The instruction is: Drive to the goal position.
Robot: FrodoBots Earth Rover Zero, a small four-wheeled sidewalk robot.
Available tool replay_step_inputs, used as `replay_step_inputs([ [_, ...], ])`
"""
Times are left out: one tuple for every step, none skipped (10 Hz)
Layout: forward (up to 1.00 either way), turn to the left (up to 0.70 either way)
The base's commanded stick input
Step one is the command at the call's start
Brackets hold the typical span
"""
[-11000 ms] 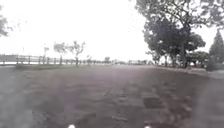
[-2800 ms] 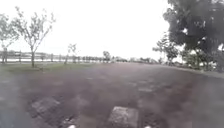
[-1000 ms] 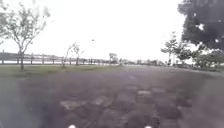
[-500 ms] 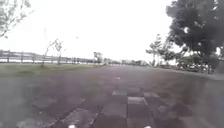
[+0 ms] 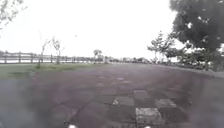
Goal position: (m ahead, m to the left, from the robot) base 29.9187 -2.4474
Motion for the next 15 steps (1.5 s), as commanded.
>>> replay_step_inputs([
  [1.00, 0.00],
  [1.00, 0.00],
  [1.00, 0.00],
  [1.00, 0.00],
  [1.00, -0.06],
  [1.00, -0.40],
  [1.00, -0.40],
  [1.00, -0.40],
  [1.00, -0.40],
  [1.00, -0.40],
  [1.00, -0.40],
  [1.00, -0.29],
  [1.00, -0.11],
  [1.00, -0.04],
  [1.00, 0.00],
])
